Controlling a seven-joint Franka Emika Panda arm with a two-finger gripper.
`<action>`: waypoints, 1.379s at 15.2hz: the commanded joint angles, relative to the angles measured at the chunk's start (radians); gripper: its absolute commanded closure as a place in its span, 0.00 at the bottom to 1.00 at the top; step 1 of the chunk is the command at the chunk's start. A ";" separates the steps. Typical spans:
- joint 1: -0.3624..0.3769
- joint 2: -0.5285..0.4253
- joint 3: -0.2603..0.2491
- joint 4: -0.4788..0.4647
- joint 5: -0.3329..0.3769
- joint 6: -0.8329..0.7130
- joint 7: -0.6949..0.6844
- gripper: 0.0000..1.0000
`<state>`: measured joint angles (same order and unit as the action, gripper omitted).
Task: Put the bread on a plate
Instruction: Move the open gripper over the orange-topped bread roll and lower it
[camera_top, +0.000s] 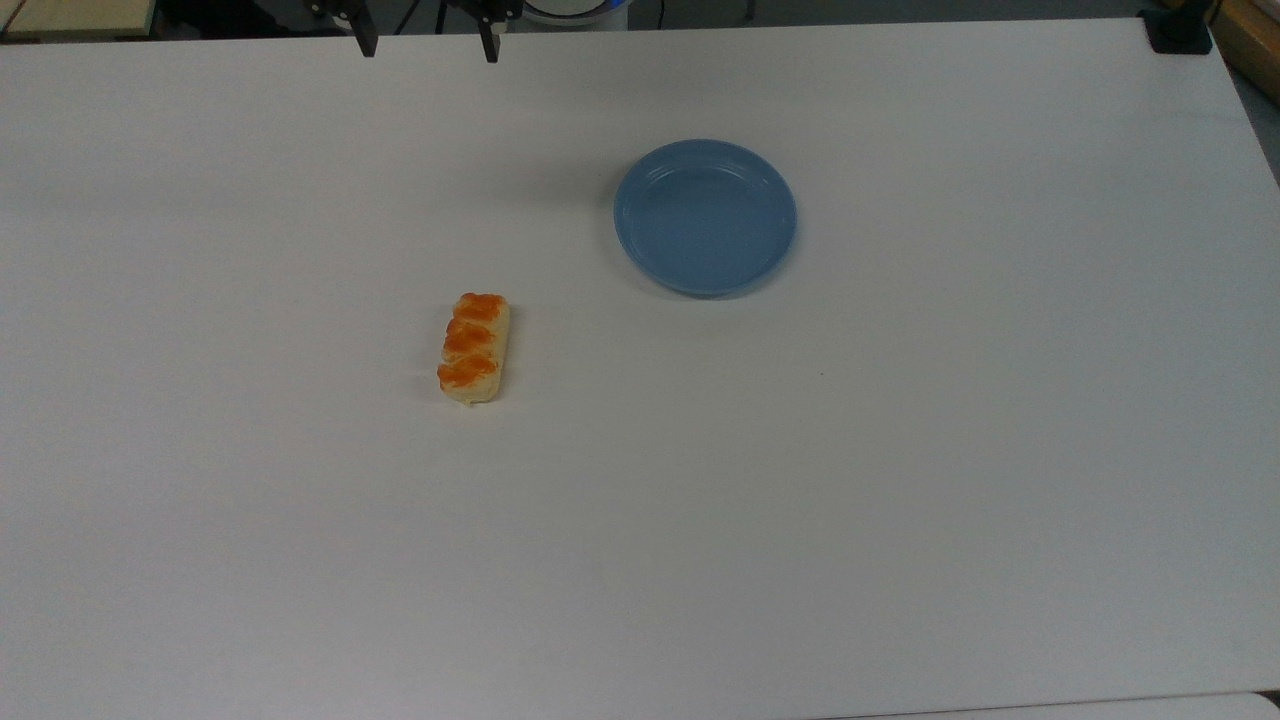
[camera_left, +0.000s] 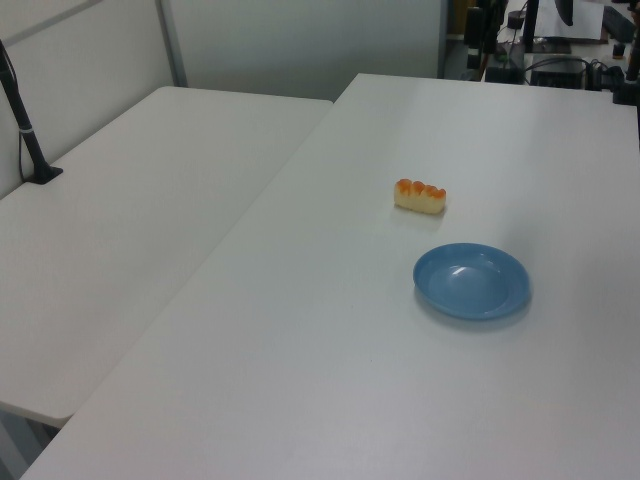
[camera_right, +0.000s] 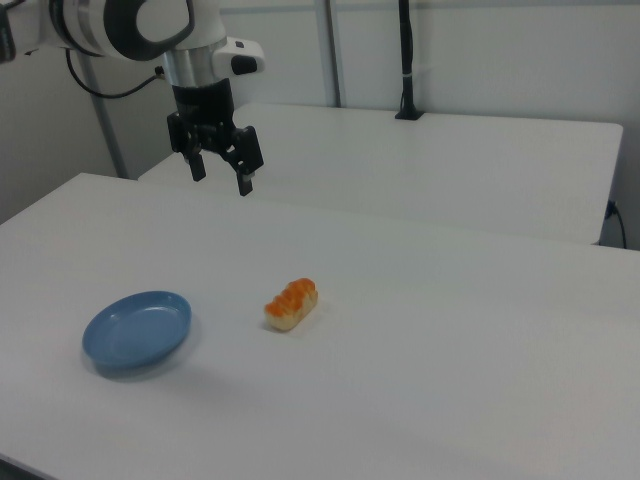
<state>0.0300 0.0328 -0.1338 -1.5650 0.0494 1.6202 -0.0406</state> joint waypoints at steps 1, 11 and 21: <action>0.001 0.036 -0.024 -0.001 0.055 0.088 -0.010 0.00; 0.001 0.237 -0.038 0.002 0.043 0.299 -0.021 0.00; 0.054 0.409 -0.024 -0.035 0.009 0.360 -0.013 0.00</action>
<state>0.0557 0.4243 -0.1530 -1.5748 0.0749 1.9584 -0.0425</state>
